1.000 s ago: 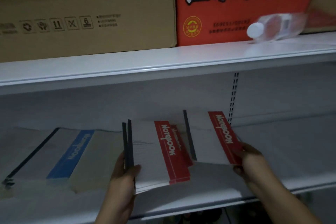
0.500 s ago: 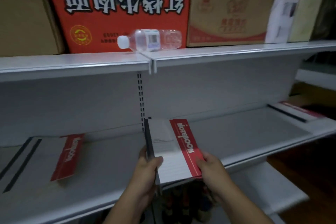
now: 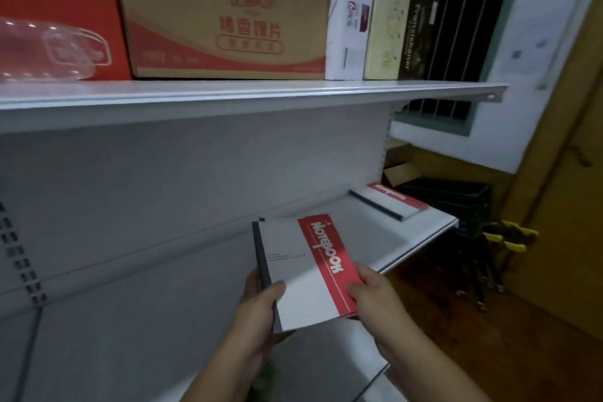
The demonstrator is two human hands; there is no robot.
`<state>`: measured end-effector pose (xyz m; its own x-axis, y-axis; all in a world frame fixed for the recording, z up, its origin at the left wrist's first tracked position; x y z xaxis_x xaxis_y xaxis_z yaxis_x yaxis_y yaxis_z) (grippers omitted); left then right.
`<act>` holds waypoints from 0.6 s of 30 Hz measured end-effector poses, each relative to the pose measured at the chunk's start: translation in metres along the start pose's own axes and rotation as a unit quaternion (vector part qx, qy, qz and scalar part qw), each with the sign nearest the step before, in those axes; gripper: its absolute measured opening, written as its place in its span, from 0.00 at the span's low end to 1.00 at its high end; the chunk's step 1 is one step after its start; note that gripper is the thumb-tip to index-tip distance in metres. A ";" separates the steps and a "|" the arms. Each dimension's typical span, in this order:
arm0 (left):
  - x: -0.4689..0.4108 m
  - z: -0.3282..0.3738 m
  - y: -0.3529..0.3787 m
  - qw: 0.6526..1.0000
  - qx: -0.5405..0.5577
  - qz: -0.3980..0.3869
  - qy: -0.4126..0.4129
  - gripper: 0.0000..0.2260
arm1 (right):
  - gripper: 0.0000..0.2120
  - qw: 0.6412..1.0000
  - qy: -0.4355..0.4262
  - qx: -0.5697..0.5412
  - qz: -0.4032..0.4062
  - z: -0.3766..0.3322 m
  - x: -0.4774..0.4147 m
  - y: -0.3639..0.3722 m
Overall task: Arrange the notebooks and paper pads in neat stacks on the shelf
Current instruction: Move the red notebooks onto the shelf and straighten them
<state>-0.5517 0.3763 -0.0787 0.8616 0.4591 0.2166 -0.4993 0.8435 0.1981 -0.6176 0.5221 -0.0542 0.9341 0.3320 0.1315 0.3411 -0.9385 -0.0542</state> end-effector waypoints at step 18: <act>-0.219 -0.020 0.212 0.973 -0.209 -0.089 -0.042 0.04 | 0.09 0.987 0.024 0.031 0.159 0.012 -0.212 -0.208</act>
<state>-0.8443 0.4603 -0.1029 0.9118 0.2860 0.2947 -0.2468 0.9552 -0.1634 -0.8852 0.6483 -0.0827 0.9893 0.0156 0.1454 0.0393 -0.9861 -0.1612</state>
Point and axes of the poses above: each hand's wrist, its own x-axis away from the middle knuckle, its own y-axis out of the palm, z = x × y, the point moved 1 cm from there along -x, towards the middle knuckle, and after that the axes turned 8 degrees about -x, right-handed, at the moved point
